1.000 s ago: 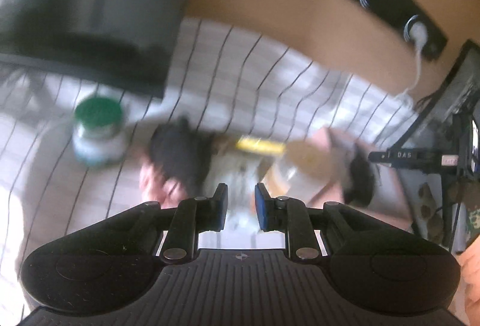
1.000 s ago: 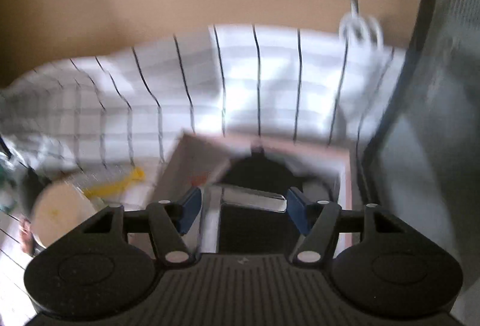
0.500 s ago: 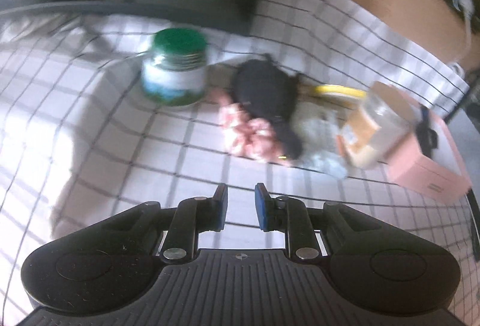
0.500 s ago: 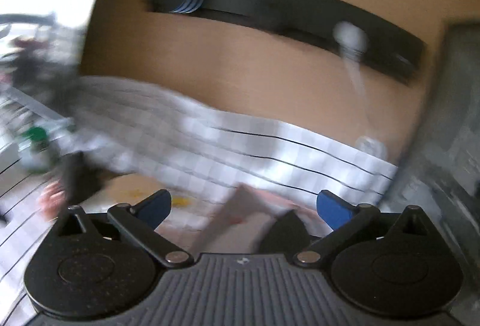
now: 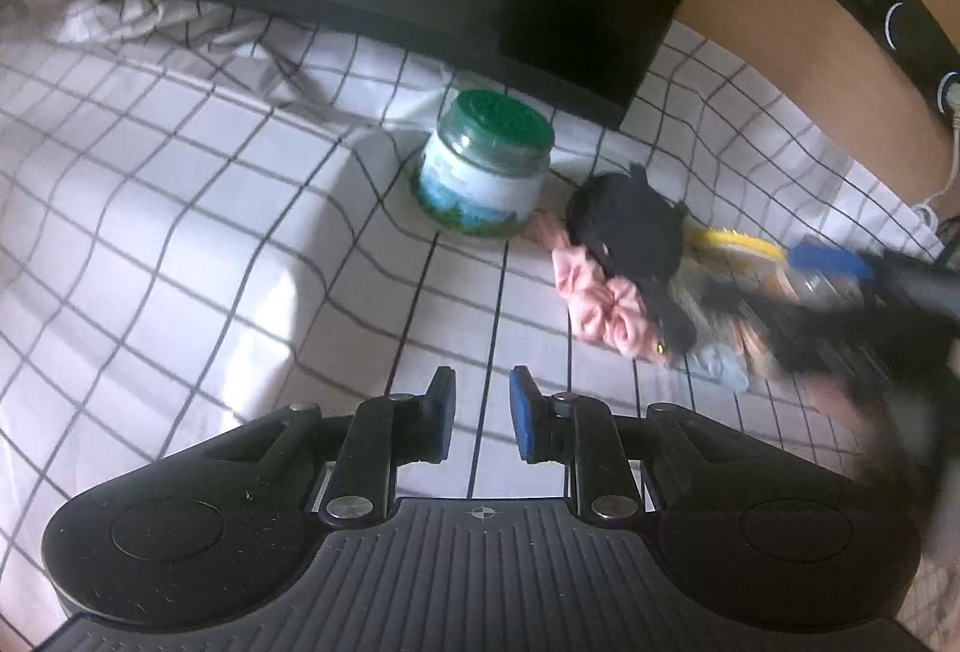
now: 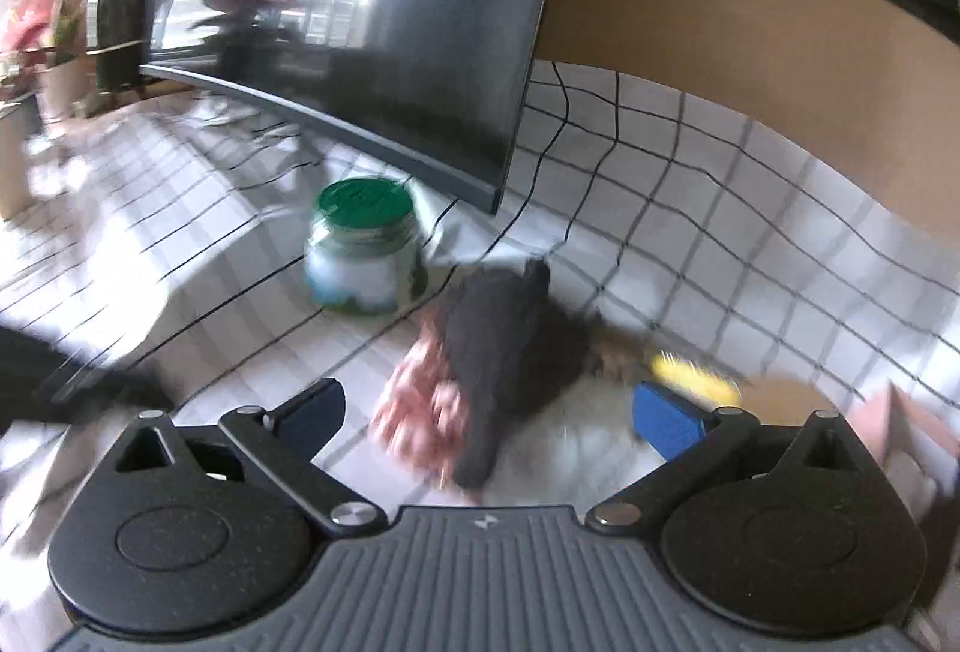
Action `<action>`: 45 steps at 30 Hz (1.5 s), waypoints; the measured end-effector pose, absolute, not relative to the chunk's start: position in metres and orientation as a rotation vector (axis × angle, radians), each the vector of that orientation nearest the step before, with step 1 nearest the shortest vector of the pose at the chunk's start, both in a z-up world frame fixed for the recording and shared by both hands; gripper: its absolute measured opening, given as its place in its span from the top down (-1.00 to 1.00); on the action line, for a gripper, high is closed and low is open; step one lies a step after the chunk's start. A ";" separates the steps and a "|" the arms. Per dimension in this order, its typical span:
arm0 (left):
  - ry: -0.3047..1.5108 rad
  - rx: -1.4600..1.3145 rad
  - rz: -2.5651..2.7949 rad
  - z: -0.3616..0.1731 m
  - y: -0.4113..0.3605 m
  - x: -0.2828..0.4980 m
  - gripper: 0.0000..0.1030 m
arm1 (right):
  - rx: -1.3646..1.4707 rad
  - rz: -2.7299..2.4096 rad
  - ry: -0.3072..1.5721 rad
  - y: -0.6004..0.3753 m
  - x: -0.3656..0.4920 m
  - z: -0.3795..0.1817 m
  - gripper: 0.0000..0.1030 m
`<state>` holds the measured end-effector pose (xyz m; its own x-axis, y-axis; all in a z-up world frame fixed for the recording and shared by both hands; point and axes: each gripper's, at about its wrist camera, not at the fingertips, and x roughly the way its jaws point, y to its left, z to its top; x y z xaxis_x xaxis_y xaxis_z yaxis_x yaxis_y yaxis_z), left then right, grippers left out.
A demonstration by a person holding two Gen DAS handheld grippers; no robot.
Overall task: Organize soft objects
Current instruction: 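Grasp the black plush toy with the right tool, then grasp the pink scrunchie with the left tool while the right tool lifts the plush toy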
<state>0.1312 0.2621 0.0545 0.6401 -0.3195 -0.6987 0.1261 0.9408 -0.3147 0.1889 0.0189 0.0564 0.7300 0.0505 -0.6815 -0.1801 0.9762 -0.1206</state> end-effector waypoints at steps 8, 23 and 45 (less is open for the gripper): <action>0.873 -0.248 -0.354 0.044 0.269 0.120 0.57 | -0.161 0.041 0.893 0.022 0.280 0.004 -0.46; 0.833 -0.163 -0.375 0.050 0.206 0.186 0.57 | -0.178 0.093 0.918 0.000 0.097 0.043 -0.40; 0.965 0.084 -0.317 0.030 0.159 0.174 0.52 | -0.193 0.055 0.910 -0.025 0.052 0.034 -0.59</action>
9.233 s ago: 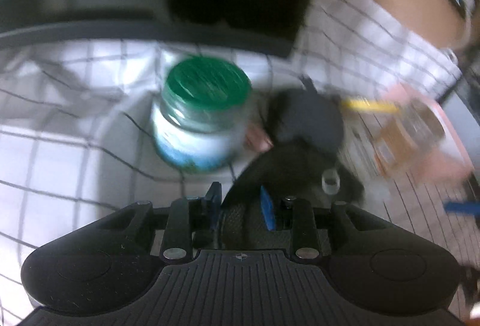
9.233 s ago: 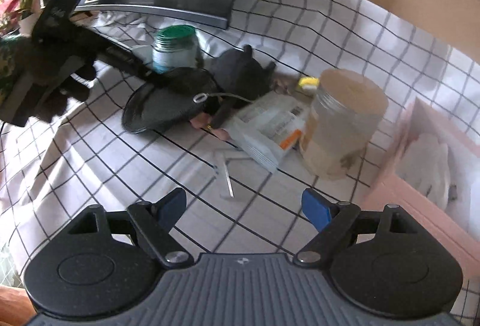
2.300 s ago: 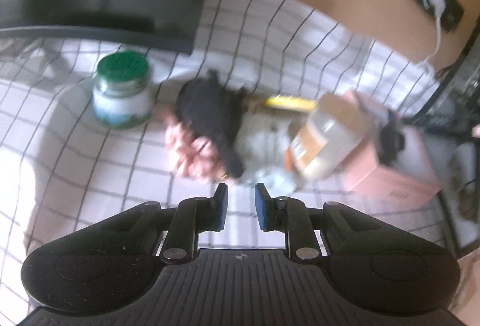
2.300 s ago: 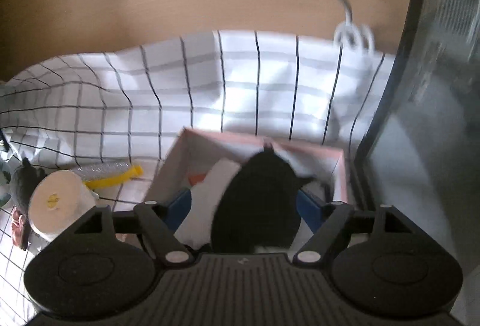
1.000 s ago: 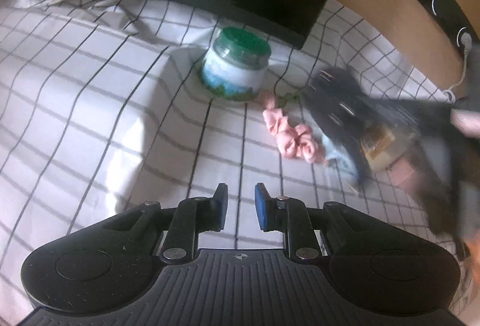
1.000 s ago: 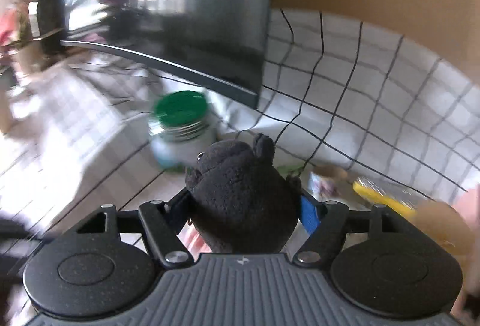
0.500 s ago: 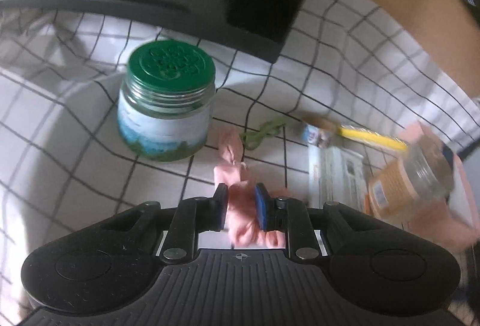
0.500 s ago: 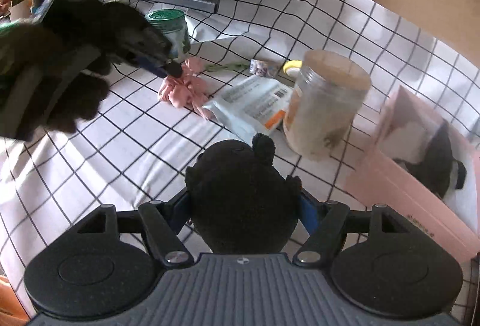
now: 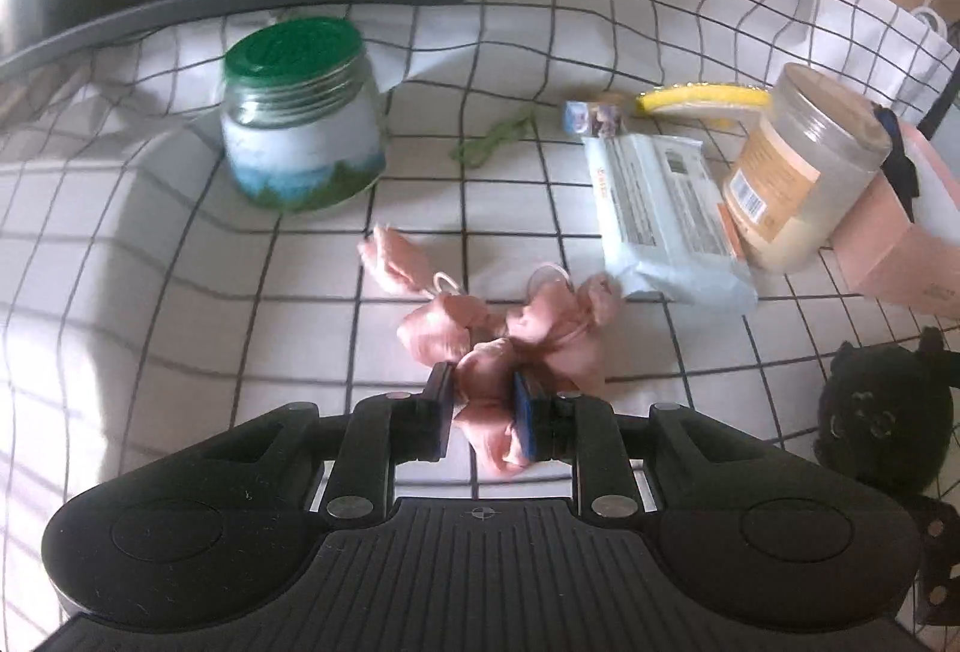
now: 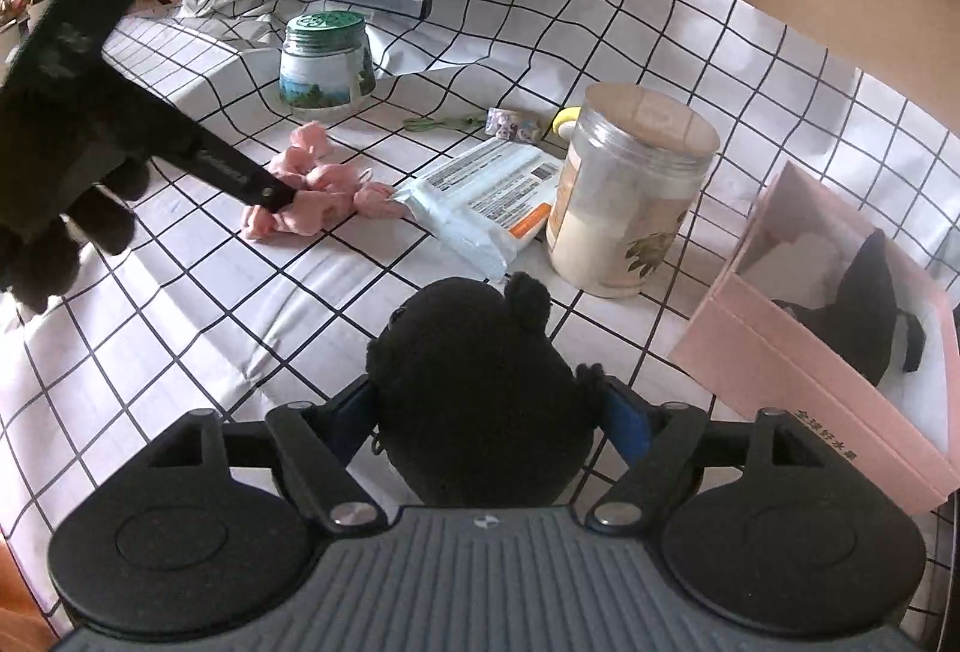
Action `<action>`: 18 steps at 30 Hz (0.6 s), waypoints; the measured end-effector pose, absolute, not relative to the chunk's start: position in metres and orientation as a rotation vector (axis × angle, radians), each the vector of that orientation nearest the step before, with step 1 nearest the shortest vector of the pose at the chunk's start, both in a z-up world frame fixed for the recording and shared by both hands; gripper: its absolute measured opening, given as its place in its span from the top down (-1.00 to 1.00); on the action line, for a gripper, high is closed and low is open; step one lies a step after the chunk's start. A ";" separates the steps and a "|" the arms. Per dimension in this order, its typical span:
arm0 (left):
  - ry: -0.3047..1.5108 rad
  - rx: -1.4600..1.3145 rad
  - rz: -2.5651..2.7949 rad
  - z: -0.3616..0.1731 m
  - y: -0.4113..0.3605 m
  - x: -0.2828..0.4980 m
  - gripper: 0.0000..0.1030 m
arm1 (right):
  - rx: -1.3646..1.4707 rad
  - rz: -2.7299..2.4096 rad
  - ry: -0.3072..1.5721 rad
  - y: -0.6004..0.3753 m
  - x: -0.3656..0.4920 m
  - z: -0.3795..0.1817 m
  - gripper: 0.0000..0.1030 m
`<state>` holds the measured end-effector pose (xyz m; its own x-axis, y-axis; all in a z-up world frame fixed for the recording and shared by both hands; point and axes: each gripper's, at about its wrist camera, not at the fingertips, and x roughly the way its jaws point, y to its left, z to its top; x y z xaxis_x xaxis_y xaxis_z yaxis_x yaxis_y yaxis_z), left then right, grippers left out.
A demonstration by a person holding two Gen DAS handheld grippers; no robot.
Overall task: Organize soft objects
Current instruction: 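Grasp the pink scrunchie with the left tool while the right tool lifts the plush toy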
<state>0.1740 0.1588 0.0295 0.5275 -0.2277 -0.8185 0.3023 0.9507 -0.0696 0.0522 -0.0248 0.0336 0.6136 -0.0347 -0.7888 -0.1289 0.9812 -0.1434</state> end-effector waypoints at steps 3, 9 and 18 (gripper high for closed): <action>0.958 0.059 -0.285 0.029 0.161 0.176 0.50 | -0.207 0.064 0.930 -0.021 0.055 0.027 -0.61; 0.942 0.059 -0.249 0.027 0.153 0.187 0.48 | -0.200 0.082 0.976 -0.017 0.051 0.011 -0.71; 0.897 0.067 -0.232 0.025 0.153 0.177 0.64 | -0.102 0.069 0.981 -0.025 0.038 0.007 -0.85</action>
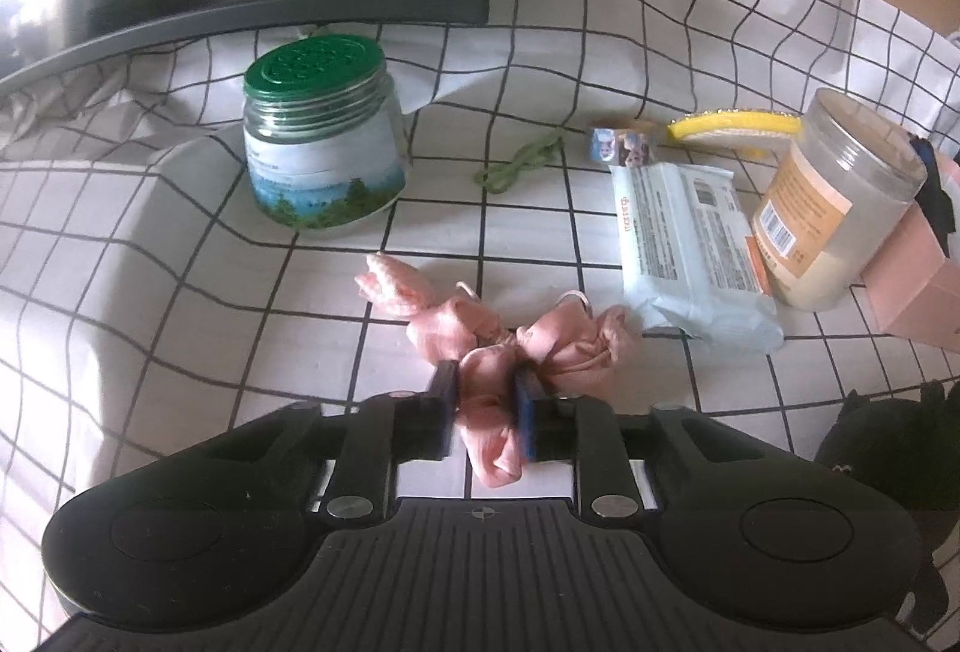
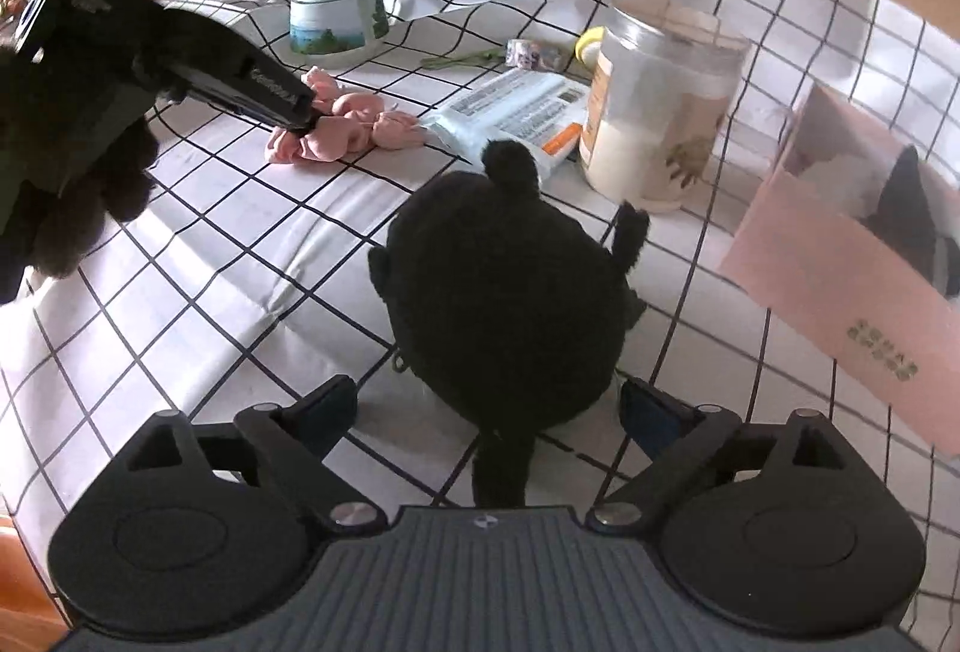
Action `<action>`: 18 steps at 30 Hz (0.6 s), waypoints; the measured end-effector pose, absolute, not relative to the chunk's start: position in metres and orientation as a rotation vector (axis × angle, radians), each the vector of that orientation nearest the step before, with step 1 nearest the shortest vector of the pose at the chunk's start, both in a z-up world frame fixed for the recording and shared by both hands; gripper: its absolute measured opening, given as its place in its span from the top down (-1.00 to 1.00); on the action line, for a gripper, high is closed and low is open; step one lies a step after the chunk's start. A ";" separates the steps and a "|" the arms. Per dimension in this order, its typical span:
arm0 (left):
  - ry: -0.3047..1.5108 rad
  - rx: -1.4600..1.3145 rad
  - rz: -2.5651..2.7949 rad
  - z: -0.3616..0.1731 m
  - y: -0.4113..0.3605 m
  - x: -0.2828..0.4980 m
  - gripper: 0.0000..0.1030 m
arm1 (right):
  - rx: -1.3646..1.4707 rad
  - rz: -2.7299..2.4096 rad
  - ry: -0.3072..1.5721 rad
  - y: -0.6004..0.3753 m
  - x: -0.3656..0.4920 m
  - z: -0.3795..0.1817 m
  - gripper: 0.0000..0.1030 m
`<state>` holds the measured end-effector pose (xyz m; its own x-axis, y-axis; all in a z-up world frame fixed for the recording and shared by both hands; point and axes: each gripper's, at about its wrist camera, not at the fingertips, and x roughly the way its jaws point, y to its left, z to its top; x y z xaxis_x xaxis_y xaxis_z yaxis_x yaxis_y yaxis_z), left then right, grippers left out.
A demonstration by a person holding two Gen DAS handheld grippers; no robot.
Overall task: Organize soft objects
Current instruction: 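Grasp the pink scrunchie with the left tool while the right tool lifts the plush toy, then carry the scrunchie with the left tool while the right tool carries the plush toy toward the box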
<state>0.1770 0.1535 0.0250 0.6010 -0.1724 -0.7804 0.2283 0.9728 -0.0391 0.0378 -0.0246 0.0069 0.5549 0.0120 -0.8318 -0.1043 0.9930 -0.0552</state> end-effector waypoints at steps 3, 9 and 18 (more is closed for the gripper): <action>0.882 0.033 -0.250 0.024 0.162 0.170 0.74 | -0.081 0.058 0.987 -0.029 0.037 0.007 -0.86; 0.876 -0.009 -0.288 0.030 0.173 0.143 0.78 | -0.101 0.057 0.946 -0.030 0.034 0.018 -0.86; 0.889 -0.080 -0.386 0.046 0.179 0.095 0.78 | -0.132 0.043 0.910 -0.031 0.045 0.027 -0.86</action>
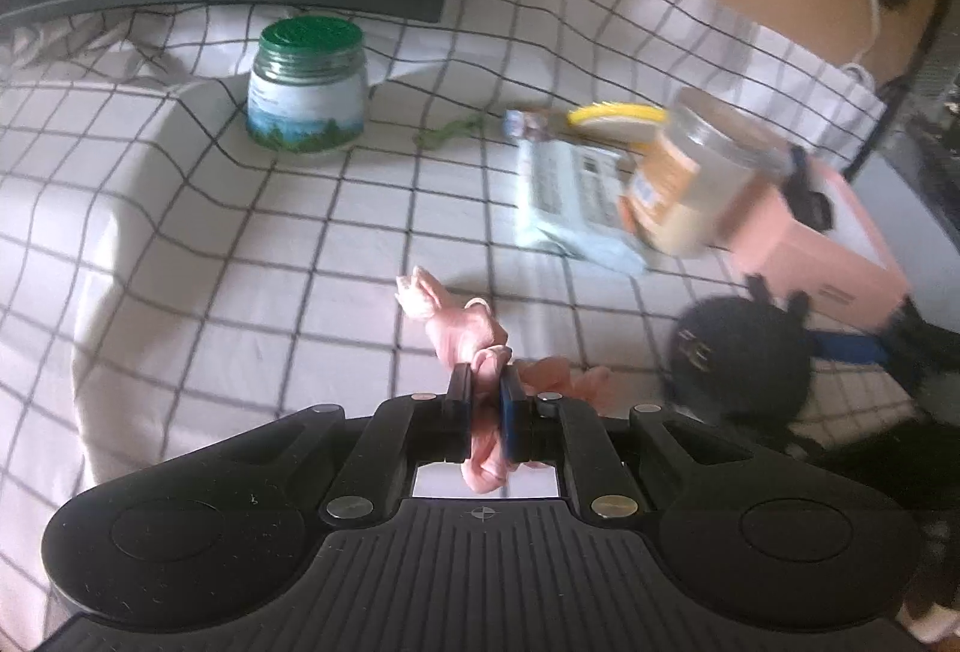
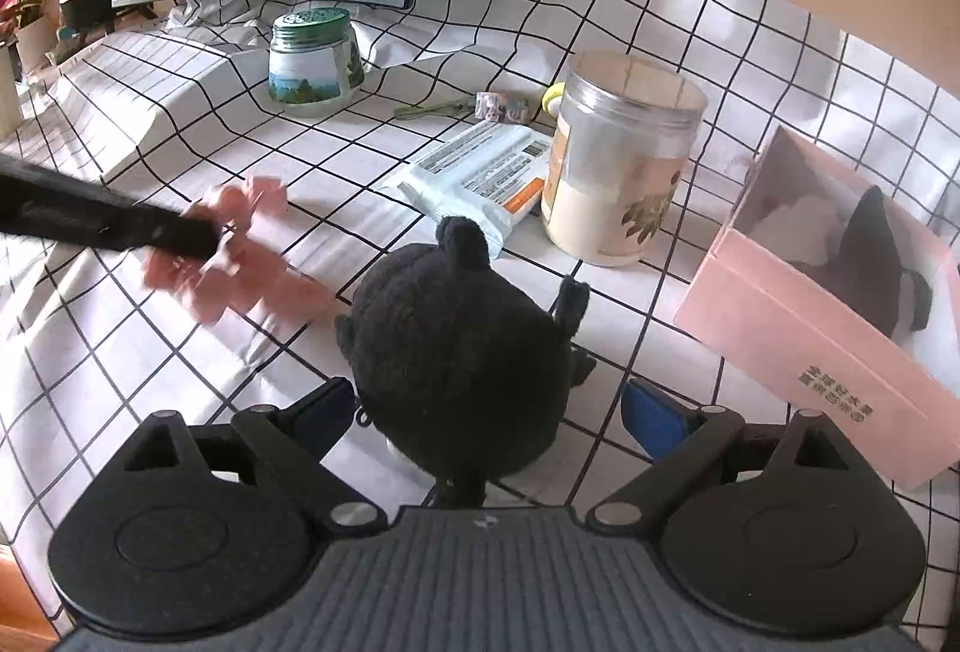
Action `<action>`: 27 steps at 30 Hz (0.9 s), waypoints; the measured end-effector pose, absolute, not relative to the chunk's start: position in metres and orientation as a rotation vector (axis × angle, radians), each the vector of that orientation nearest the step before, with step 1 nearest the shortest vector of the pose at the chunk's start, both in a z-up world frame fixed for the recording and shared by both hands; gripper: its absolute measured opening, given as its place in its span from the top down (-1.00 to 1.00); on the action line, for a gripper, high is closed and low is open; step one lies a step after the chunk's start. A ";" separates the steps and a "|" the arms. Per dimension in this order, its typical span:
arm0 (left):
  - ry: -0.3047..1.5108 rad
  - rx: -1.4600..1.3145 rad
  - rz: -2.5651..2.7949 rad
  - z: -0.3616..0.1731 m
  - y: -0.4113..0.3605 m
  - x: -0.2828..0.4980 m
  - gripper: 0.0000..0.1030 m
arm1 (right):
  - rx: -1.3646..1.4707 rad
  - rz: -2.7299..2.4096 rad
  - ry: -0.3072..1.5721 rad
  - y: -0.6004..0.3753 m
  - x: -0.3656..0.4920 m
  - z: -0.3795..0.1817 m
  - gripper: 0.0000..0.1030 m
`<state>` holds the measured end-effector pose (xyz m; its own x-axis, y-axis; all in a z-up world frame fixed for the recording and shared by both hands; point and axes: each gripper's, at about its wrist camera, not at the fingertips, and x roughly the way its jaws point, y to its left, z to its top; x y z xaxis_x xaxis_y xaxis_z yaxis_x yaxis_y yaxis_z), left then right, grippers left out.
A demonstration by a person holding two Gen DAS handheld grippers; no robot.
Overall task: Organize soft objects
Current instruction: 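Carry the scrunchie with the left tool while the right tool carries the plush toy toward the box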
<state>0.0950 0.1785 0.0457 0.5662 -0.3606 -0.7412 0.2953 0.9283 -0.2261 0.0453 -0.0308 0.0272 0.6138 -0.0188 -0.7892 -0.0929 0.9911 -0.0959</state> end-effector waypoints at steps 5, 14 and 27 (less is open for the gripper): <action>0.906 -0.070 -0.428 0.047 0.174 0.078 0.78 | -0.129 0.067 0.917 -0.025 0.053 0.023 -0.86; 0.927 -0.046 -0.502 0.047 0.167 0.066 0.78 | -0.142 0.062 0.906 -0.016 0.062 0.024 -0.55; 0.915 0.008 -0.703 0.058 0.133 0.062 0.78 | -0.119 0.006 0.851 -0.048 0.017 0.082 -0.50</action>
